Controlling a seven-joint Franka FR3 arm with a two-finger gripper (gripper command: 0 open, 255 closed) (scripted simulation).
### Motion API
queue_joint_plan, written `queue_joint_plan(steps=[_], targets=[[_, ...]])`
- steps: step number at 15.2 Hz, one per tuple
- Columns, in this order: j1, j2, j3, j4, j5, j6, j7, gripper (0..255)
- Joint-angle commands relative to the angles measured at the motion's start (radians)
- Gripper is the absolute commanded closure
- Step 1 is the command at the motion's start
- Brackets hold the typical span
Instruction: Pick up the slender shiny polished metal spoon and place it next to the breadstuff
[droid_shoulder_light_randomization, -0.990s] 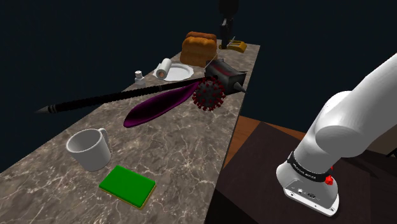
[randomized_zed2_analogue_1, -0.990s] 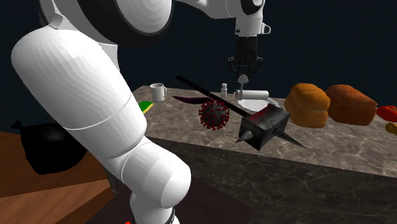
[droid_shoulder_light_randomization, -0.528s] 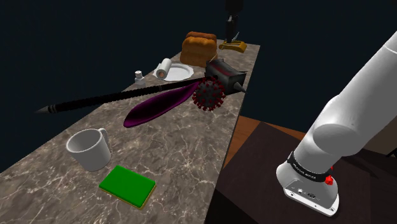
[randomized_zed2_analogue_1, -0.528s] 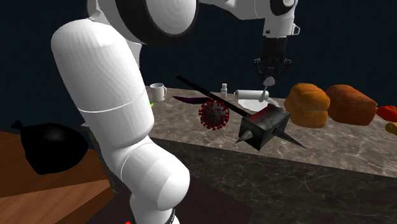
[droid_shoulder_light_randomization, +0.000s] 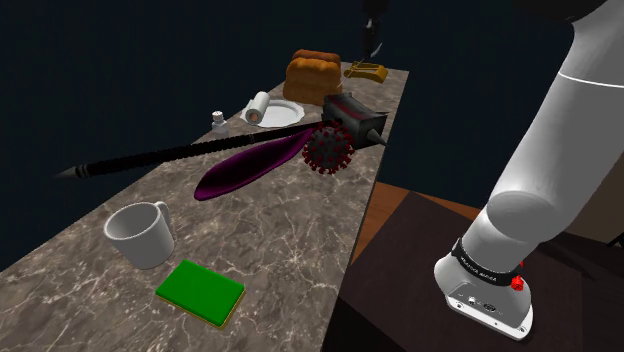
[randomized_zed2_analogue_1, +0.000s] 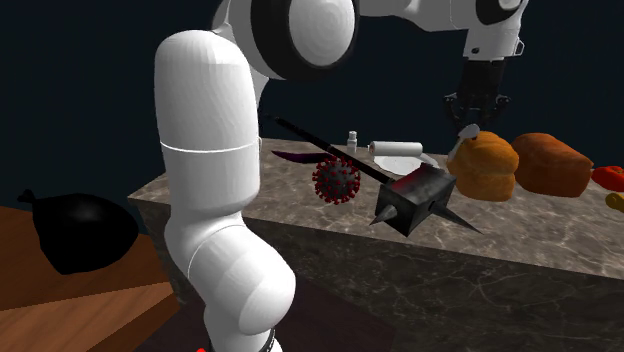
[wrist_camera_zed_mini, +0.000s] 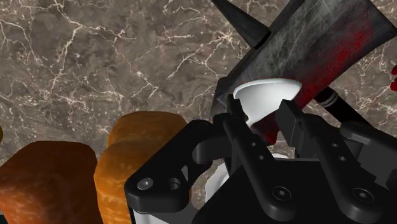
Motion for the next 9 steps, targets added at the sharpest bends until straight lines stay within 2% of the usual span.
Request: queue_joint_plan(steps=[1, 6, 9], targets=[[-0.029, 0.076, -0.018, 0.096, 0.024, -0.022, -0.048, 255], [-0.125, 0.283, -0.046, 0.380, 0.096, -0.105, -0.150, 255], [-0.210, 0.452, -0.047, 0.643, 0.148, -0.200, -0.198, 255]])
